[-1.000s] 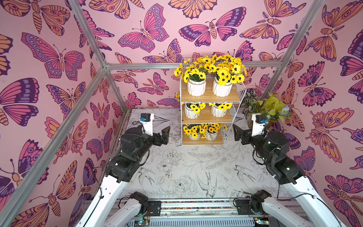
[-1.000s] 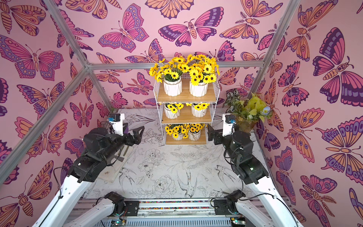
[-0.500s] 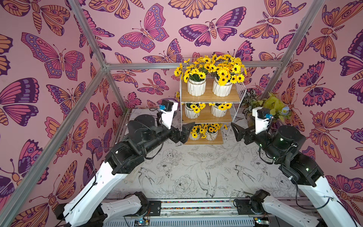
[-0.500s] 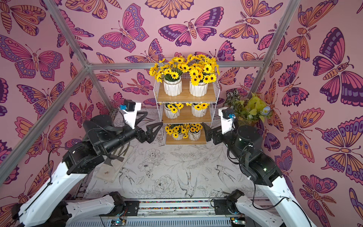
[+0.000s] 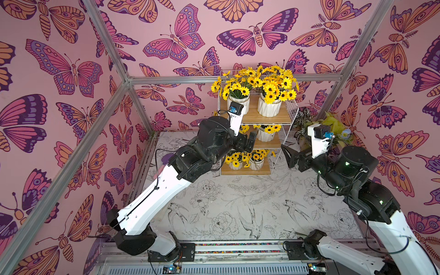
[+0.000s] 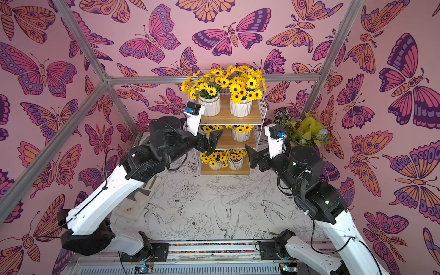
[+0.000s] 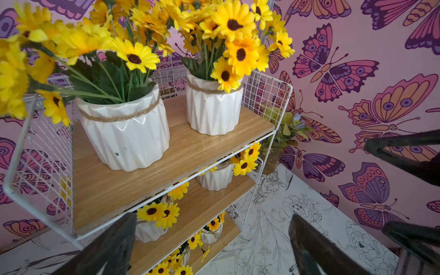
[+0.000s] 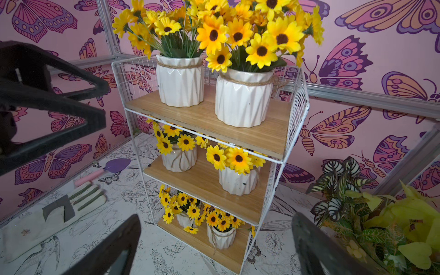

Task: Take the sunflower pots off the shelves
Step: Pick up the sunflower pot from the shelf.

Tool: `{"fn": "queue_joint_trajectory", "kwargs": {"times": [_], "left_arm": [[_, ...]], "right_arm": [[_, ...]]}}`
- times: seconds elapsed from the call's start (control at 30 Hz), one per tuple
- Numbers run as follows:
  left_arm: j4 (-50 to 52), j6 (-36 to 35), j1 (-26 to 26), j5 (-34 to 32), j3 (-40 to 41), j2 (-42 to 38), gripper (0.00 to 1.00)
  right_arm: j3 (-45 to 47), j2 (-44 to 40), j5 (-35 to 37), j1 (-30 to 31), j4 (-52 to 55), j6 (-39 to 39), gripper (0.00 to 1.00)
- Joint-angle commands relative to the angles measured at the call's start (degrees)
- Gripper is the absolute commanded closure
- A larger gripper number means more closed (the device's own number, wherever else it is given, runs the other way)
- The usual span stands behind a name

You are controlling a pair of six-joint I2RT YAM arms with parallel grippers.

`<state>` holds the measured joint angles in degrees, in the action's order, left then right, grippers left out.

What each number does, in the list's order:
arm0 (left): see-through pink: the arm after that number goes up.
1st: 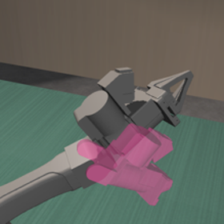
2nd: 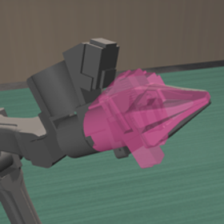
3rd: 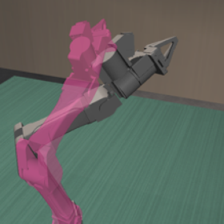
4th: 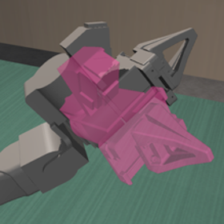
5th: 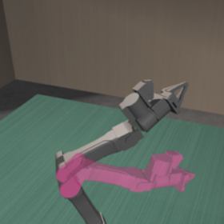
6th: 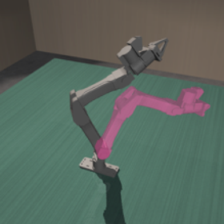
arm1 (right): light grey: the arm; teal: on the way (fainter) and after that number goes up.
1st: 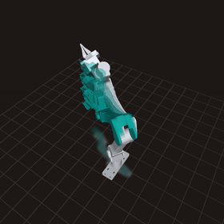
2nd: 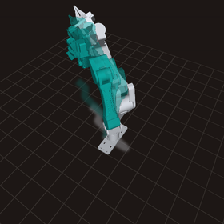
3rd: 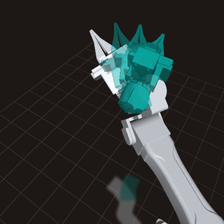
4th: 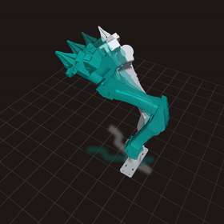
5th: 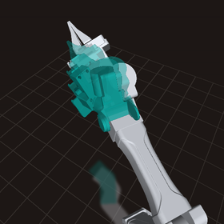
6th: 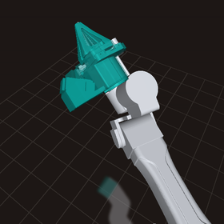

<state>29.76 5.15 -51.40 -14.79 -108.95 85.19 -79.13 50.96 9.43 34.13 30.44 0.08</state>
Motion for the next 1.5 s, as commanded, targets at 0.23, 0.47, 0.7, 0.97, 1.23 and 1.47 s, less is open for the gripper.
{"fn": "queue_joint_trajectory", "kwargs": {"times": [0.23, 0.47, 0.7, 0.97, 1.23, 1.47], "left_arm": [[-4.1, -3.2, -0.2, -8.5, -8.9, 9.2, 0.0], [-5.3, -2.4, -0.2, -15.0, -11.9, 13.4, 0.0], [-8.6, -3.4, 0.2, -20.3, -12.5, 15.6, 0.0], [-10.1, -0.9, 2.9, -20.7, -12.5, 17.7, 0.0], [-13.1, 0.5, 5.7, -19.2, -11.7, 19.9, 0.0], [-16.2, -0.7, 7.0, -18.7, -11.8, 21.6, 0.0]], "right_arm": [[-2.3, 0.8, 1.9, 0.4, 0.9, 0.3, 0.01], [-2.4, 0.5, 1.3, 0.4, 1.8, 0.0, 0.01], [-3.6, 1.6, -0.9, 0.4, 2.4, 0.0, 0.01], [-4.9, 2.3, -2.0, 0.4, 2.0, -0.3, 0.01], [-5.0, 2.7, -2.0, 0.4, 2.3, -0.2, 0.01], [-4.6, 2.8, -1.8, 0.4, 2.1, 0.0, 0.01]]}}
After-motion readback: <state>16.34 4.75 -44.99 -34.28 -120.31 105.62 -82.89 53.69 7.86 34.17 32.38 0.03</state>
